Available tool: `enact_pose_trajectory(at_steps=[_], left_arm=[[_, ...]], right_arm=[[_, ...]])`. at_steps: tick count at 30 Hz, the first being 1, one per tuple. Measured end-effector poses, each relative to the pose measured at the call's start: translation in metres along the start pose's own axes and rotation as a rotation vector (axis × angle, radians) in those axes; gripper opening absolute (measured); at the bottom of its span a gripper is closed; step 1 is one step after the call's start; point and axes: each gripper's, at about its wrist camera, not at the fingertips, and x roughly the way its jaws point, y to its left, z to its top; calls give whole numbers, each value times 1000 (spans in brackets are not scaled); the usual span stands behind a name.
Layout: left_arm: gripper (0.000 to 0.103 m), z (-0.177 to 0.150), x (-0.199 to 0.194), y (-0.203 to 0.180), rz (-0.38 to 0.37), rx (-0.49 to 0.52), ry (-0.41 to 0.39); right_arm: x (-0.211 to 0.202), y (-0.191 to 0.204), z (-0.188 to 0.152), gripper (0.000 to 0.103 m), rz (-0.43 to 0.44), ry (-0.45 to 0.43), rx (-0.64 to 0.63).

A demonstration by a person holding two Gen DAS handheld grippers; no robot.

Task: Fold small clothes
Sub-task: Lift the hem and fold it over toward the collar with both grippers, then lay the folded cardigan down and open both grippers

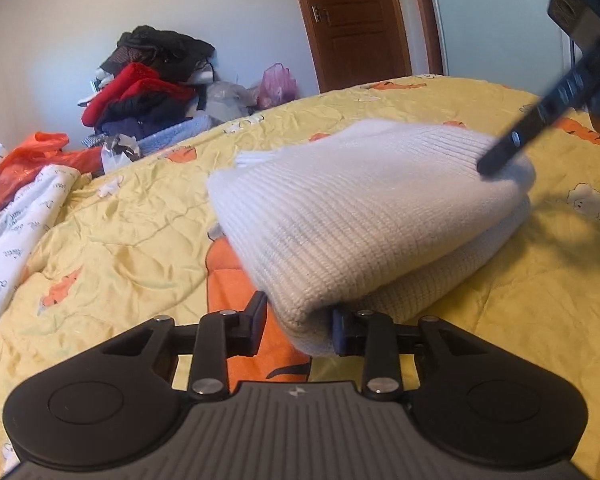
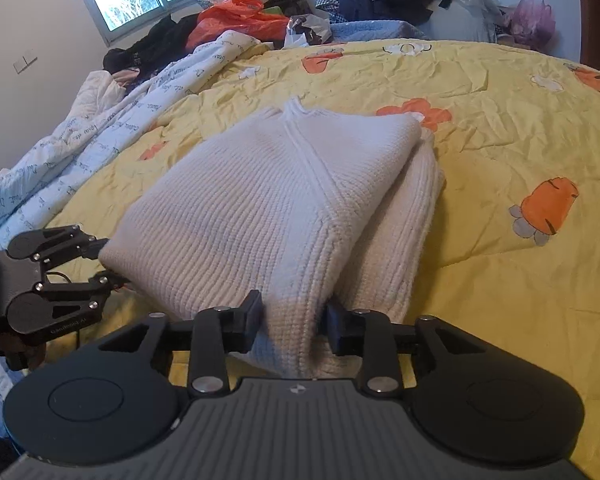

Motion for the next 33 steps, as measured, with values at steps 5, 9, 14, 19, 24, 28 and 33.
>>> enact_pose_trajectory(at_steps=[5,9,14,19,24,28,33], left_arm=[[32,1,3,-7,30,5,-33],[32,-2,7,-16,76,39,-53],[22,-4,7,-7,73,10,-21],[20,-10,27,-12,107,-7,10],[25,-11,-7,-10,32,46,-14],[29,1,-52,20,-136,-54,-107],[56,64,-12,41,-111,-260,-166]], right_arm=[[-15,-28,49,78,75,-201,144],[39,-60,86,63,-10,-135,256],[82,-57,91,16,-28,-42,198],[75,-88,71,12,-22,-96,284],[54,-55,68,40,-128,-126,190],[6,-36,63,58,-88,-251,161],[20,-13,93,65,-44,-295,113]])
